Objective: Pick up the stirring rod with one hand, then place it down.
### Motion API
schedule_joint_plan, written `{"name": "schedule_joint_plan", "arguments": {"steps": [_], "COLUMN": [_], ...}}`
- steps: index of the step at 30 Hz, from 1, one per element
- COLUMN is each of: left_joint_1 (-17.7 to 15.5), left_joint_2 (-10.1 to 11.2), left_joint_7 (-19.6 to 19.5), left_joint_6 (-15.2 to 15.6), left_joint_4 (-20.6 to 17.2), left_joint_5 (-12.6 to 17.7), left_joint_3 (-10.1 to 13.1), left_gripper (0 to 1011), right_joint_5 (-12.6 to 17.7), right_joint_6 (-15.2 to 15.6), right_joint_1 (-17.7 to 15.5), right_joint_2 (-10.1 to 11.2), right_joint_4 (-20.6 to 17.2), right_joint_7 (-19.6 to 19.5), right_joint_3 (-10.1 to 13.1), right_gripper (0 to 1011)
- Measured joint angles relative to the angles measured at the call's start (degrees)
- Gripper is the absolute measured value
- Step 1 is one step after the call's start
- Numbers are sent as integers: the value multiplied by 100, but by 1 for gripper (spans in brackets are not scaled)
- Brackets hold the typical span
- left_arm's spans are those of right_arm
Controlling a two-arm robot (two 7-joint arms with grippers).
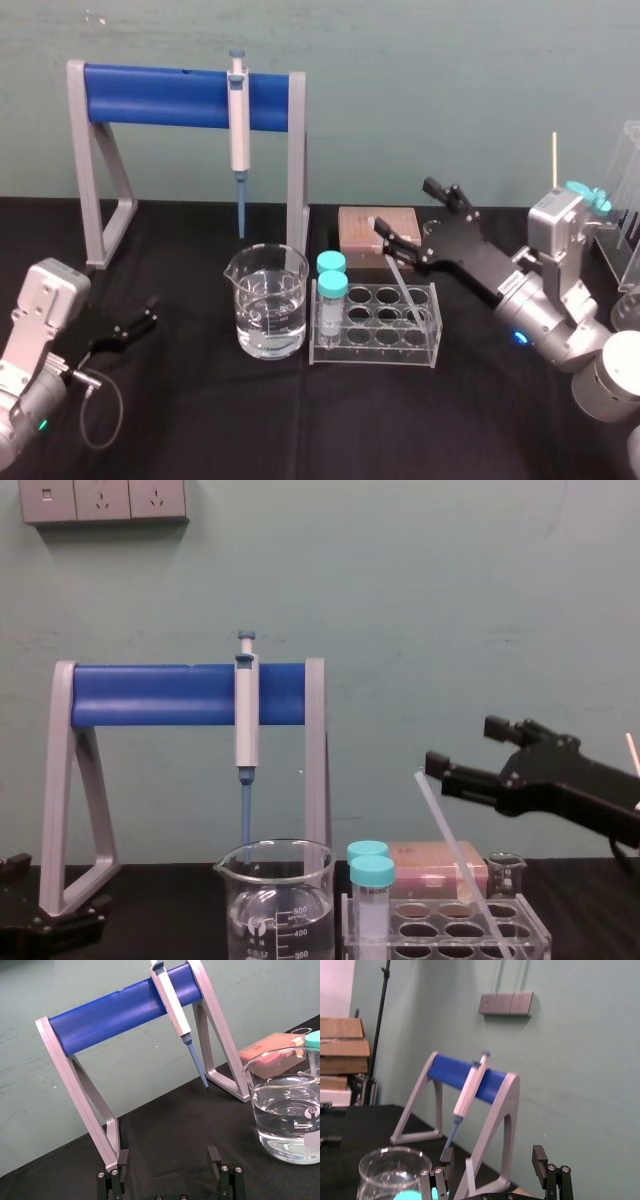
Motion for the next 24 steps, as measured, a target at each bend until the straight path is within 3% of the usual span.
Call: {"name": "schedule_joint_plan", "arguments": {"steps": [9, 13, 21, 23, 24], "left_joint_1": [0, 0, 0, 0, 0], "left_joint_2": [0, 0, 0, 0, 0], "left_joint_7": [0, 0, 0, 0, 0], "left_joint_6": [0, 0, 0, 0, 0], "left_joint_4": [0, 0, 0, 0, 0], "left_joint_5": [0, 0, 0, 0, 0], "left_joint_3": [0, 0, 0, 0, 0], "left_gripper": [1000, 1000, 1001, 1000, 1000], "right_joint_5": [-70, -97, -22, 32, 32], "right_joint_6": [166, 534, 1306, 1649, 1649], "right_joint_1": [-489, -769, -1137, -1309, -1309], "right_joint_2": [92, 91, 19, -13, -13], "right_joint_4": [-863, -1218, -1569, -1716, -1716], "right_joint_7": [-446, -827, -1334, -1479, -1479], "right_joint_3": [249, 478, 805, 908, 908], "right_gripper": [1000, 1000, 1000, 1000, 1000]}}
